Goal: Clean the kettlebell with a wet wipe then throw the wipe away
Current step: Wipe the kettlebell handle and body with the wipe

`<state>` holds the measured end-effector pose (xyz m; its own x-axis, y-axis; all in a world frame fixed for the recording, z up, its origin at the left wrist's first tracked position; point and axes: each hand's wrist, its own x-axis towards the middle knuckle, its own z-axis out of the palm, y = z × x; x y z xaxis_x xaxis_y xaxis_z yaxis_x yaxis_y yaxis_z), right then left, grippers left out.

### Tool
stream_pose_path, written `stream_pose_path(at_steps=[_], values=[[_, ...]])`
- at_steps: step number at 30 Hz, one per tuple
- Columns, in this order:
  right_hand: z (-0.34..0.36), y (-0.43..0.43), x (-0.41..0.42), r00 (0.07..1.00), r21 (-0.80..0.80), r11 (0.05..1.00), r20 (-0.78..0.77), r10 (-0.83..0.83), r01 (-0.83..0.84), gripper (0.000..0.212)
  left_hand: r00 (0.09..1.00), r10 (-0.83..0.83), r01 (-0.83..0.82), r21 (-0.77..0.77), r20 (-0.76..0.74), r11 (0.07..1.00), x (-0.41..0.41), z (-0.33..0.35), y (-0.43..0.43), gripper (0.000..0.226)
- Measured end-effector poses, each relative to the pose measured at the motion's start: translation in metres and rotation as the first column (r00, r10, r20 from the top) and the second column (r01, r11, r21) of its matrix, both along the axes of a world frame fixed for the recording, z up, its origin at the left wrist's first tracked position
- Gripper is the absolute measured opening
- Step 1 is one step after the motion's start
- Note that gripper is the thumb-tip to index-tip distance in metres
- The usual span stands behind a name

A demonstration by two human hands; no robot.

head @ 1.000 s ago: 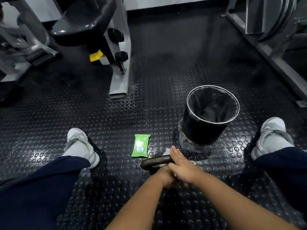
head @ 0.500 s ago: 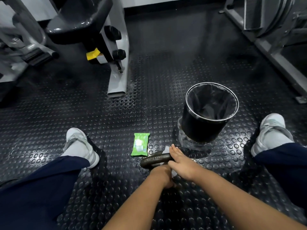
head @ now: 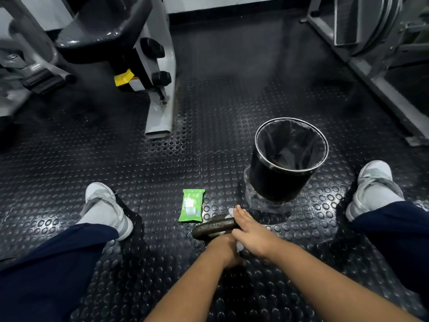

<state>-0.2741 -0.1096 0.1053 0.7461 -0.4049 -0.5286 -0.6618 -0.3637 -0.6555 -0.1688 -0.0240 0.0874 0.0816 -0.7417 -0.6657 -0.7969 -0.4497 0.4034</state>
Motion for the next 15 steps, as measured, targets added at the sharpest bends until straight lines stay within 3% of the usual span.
stream_pose_path(at_steps=[3, 6, 11, 15], values=[[0.001, 0.0, -0.001, 1.0, -0.015, 1.0, -0.005, 0.005, -0.005, 0.072, 0.976, 0.147, -0.163, -0.085, -0.163, 0.983, 0.003, -0.008, 0.008, 0.046], [0.001, 0.0, -0.003, 1.0, -0.019, 1.0, -0.002, 0.005, -0.005, 0.073, 0.892, 0.344, -0.384, -0.091, -0.294, 0.919, 0.003, -0.025, 0.035, 0.05], [0.004, 0.002, 0.002, 1.0, -0.016, 1.0, -0.014, 0.01, -0.01, 0.073, 0.875, 0.398, -0.437, -0.1, -0.275, 0.894, -0.01, -0.026, 0.018, 0.054], [0.002, 0.002, 0.002, 1.0, -0.023, 1.0, -0.011, 0.006, -0.006, 0.072, 0.848, 0.343, -0.391, -0.042, -0.403, 0.919, -0.009, -0.019, -0.004, 0.056]])
